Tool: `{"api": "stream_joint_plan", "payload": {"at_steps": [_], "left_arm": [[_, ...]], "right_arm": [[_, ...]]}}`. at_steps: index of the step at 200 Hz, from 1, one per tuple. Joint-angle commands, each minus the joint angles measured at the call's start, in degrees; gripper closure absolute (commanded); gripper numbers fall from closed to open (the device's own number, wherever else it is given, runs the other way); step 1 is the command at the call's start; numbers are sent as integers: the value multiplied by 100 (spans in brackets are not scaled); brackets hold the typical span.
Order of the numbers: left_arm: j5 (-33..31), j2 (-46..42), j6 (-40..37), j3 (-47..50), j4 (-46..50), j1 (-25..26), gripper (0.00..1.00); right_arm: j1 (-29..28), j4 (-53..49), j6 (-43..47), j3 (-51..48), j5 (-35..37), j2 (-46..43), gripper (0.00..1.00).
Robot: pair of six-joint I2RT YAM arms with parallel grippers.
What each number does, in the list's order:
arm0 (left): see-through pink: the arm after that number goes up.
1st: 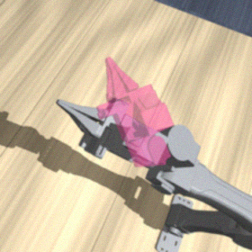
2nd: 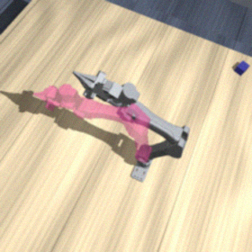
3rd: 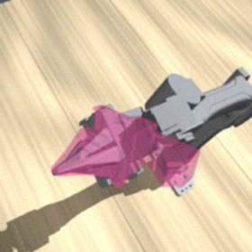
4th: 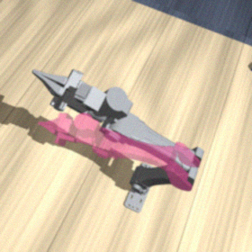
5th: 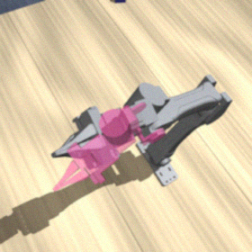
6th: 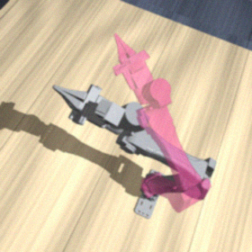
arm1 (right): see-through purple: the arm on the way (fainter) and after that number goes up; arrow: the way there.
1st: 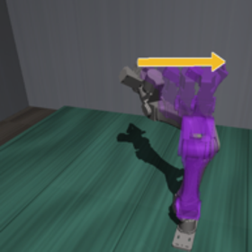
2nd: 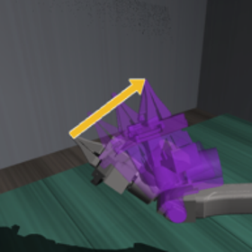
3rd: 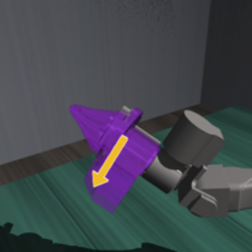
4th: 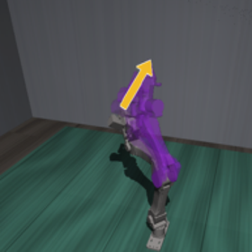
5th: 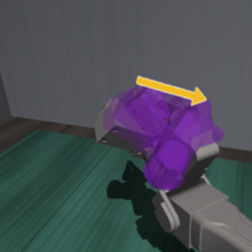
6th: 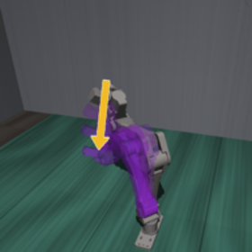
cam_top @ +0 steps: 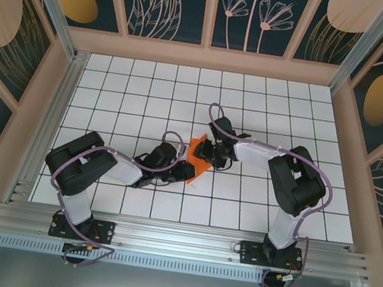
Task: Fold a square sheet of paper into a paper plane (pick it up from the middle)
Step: Fourth fold the wing at the center of the table.
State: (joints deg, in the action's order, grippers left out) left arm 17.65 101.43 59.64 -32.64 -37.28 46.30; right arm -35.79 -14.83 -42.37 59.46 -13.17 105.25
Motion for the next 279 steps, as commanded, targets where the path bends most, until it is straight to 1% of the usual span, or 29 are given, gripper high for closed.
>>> {"api": "stream_joint_plan", "payload": {"at_steps": [1, 75, 127, 196, 237, 279], "left_arm": [[6, 131, -161, -94, -16, 12, 78], [67, 245, -198, -146, 19, 12, 77], [271, 185, -101, -86, -170, 12, 74], [432, 46, 94, 191, -473, 28, 74], [400, 73, 68, 213, -347, 53, 74], [226, 53, -38, 169, 11, 58, 75]], "right_arm": [[108, -688, 30, -467, 927, 611, 49], [116, -715, -4, -494, 997, 628, 52], [116, -705, 1, -481, 992, 648, 53], [123, -714, -17, -472, 980, 694, 54], [118, -730, -17, -440, 979, 716, 54], [120, -748, -17, -441, 996, 741, 54]]}}
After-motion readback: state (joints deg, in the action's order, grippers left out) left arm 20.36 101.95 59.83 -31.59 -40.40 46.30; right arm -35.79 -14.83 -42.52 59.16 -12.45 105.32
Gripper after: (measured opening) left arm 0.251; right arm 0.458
